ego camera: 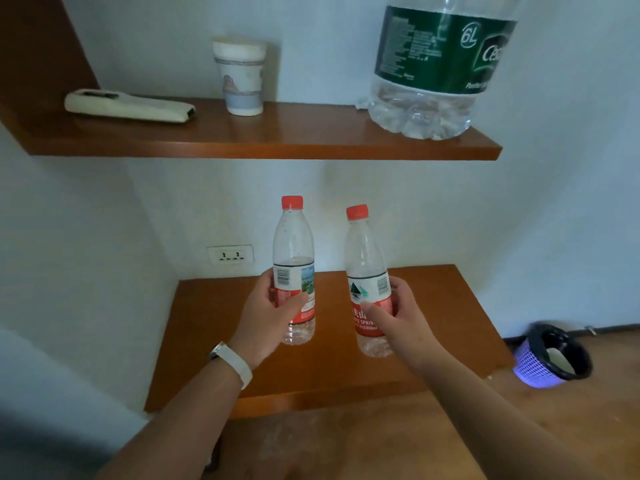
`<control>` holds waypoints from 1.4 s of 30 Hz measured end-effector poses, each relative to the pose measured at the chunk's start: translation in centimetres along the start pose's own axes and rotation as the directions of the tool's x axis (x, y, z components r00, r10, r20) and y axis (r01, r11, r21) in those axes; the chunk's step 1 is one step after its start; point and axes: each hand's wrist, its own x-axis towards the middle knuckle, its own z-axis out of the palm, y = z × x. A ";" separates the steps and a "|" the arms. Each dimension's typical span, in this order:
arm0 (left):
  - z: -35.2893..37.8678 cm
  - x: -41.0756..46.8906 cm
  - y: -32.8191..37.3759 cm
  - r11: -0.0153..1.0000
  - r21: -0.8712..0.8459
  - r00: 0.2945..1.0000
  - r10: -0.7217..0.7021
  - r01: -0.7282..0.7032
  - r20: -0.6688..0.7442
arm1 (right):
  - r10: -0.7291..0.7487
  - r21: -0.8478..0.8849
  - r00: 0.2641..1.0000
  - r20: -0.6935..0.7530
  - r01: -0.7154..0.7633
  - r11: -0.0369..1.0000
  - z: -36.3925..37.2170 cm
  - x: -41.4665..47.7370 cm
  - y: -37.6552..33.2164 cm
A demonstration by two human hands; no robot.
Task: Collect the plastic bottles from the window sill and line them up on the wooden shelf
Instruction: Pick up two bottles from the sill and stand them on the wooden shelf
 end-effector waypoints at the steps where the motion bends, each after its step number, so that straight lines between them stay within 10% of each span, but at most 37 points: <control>1: -0.3 0.6 -0.6 1.000 -0.004 1.000 -0.015 0.015 -0.004 | 0.002 -0.007 1.000 0.006 -0.002 1.000 0.4 0.8 0.3; 42: 1.9 21.5 -13.8 0.928 0.280 0.943 -0.160 0.245 -0.292 | 0.028 -0.174 0.981 0.190 0.005 0.985 5.7 28.9 12.5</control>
